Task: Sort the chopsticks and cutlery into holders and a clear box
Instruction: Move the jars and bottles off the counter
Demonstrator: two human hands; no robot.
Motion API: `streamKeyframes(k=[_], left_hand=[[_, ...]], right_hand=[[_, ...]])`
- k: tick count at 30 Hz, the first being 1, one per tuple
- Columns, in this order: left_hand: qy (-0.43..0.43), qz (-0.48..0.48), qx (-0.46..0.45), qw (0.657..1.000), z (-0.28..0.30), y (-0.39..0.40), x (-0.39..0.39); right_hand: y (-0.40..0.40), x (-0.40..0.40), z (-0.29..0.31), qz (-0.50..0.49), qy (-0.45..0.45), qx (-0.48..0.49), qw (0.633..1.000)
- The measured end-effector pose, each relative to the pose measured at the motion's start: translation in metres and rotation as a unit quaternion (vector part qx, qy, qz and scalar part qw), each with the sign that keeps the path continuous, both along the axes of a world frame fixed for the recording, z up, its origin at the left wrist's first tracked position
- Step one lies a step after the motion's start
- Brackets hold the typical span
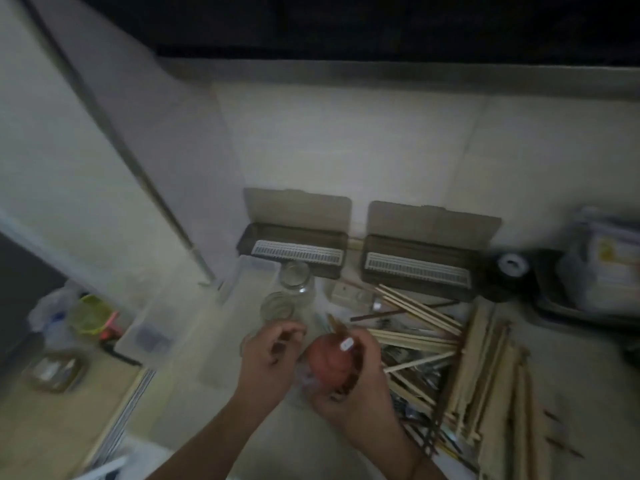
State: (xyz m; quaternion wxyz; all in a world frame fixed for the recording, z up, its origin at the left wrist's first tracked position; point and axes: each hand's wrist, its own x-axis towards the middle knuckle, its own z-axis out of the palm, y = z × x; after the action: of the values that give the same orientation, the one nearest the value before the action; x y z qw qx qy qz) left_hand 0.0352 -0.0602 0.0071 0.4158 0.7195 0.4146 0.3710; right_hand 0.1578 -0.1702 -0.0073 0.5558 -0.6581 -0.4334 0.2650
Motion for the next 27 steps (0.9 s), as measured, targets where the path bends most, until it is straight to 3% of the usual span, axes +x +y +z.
streamKeyframes(k=[6,9,13,16,20,27], left_hand=[[0.030,-0.097,-0.076,0.992,-0.008,-0.033,0.075],[0.036,-0.188,-0.159,0.969,-0.004,-0.064,0.122],[0.052,-0.313,-0.144,0.937,0.004,-0.115,0.189],[0.116,-0.427,-0.160,0.883,0.009,-0.155,0.232],[0.185,-0.565,-0.174,0.785,0.023,-0.218,0.272],[0.274,-0.591,-0.373,0.661,0.018,-0.294,0.302]], right_hand=[[-0.055,0.059,0.011,-0.172,-0.007,0.044,0.984],[-0.097,0.089,0.011,-0.268,-0.027,0.055,0.961],[-0.159,0.121,0.013,-0.385,-0.047,0.053,0.920],[-0.207,0.144,0.005,-0.503,-0.088,0.037,0.859],[-0.263,0.170,-0.009,-0.600,-0.109,-0.001,0.792],[-0.323,0.184,-0.024,-0.650,-0.110,-0.116,0.743]])
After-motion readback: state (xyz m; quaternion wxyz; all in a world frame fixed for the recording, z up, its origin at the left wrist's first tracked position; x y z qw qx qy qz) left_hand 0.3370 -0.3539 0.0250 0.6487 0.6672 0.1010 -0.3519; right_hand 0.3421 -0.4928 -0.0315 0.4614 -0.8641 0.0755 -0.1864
